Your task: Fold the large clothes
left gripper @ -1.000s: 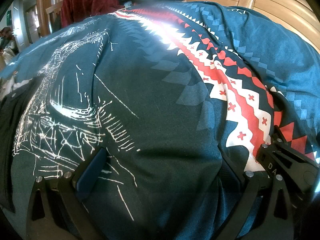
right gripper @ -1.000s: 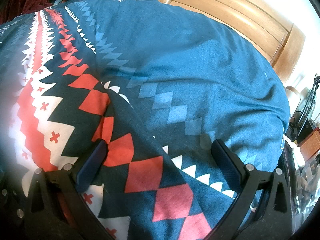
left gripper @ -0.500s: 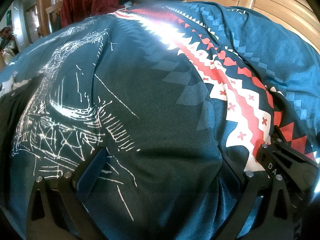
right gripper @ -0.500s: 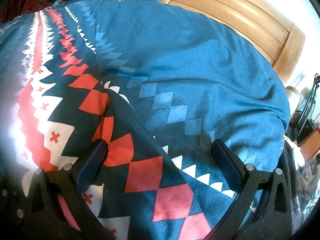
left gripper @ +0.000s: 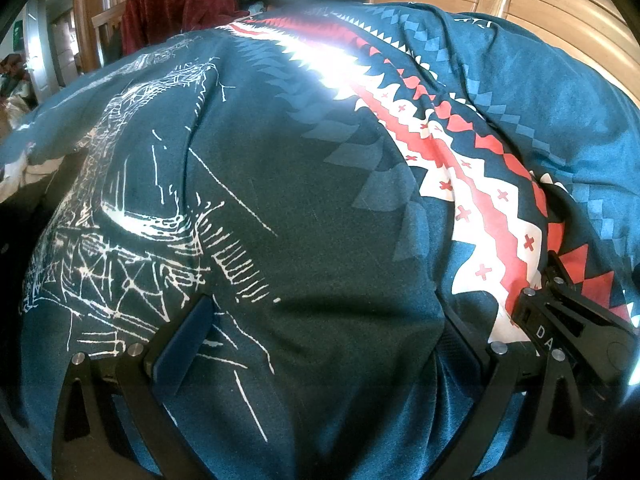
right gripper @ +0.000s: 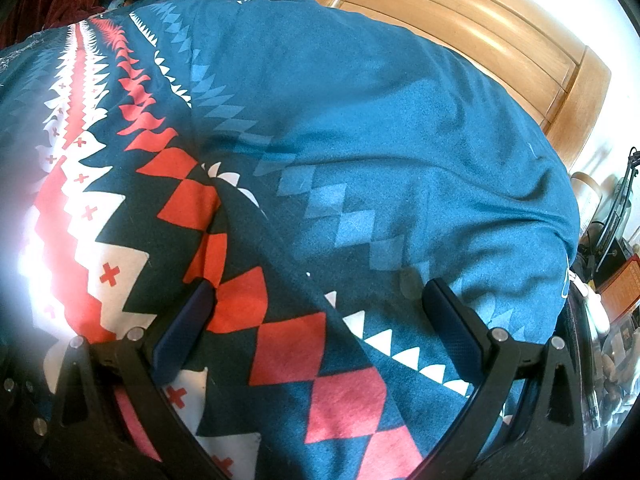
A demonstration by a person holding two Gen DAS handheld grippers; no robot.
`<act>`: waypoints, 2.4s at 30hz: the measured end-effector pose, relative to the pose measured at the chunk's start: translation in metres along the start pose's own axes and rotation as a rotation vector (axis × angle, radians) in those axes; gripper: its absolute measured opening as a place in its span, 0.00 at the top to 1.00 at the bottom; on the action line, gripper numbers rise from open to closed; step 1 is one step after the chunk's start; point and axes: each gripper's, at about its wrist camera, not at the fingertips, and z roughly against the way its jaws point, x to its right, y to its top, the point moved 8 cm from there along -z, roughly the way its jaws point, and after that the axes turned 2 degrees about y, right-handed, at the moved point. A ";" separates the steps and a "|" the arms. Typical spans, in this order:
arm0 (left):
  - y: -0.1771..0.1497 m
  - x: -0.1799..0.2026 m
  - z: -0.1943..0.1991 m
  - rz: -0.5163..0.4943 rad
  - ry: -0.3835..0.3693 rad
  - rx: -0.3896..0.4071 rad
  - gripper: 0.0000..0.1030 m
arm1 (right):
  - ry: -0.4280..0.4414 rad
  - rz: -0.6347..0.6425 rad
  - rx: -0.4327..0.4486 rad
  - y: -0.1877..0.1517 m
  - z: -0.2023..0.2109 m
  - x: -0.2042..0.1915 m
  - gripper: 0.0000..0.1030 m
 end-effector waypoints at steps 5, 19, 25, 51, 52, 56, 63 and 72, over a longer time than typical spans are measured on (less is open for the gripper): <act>0.000 0.000 0.000 0.000 0.000 0.000 0.00 | 0.000 0.000 0.000 0.000 0.000 0.001 0.00; -0.001 0.000 0.000 0.000 0.000 0.001 0.00 | 0.000 0.000 0.001 0.000 -0.001 0.000 0.00; 0.000 0.000 0.000 0.000 0.000 0.001 0.00 | 0.000 0.000 0.001 0.001 -0.002 0.002 0.00; -0.001 0.000 0.000 0.000 -0.001 0.000 0.00 | 0.000 -0.001 0.002 0.001 -0.003 0.002 0.00; -0.001 0.000 0.000 0.000 -0.001 0.000 0.00 | 0.000 -0.001 0.002 0.001 -0.003 0.001 0.00; -0.001 0.000 0.000 0.000 -0.001 0.001 0.00 | 0.000 -0.001 0.002 0.001 -0.003 0.001 0.00; -0.001 0.000 -0.001 0.000 -0.001 0.000 0.00 | 0.000 -0.001 0.002 0.003 -0.004 0.001 0.00; -0.001 0.000 -0.001 0.001 -0.001 0.000 0.00 | 0.000 -0.001 0.003 0.003 -0.005 0.001 0.00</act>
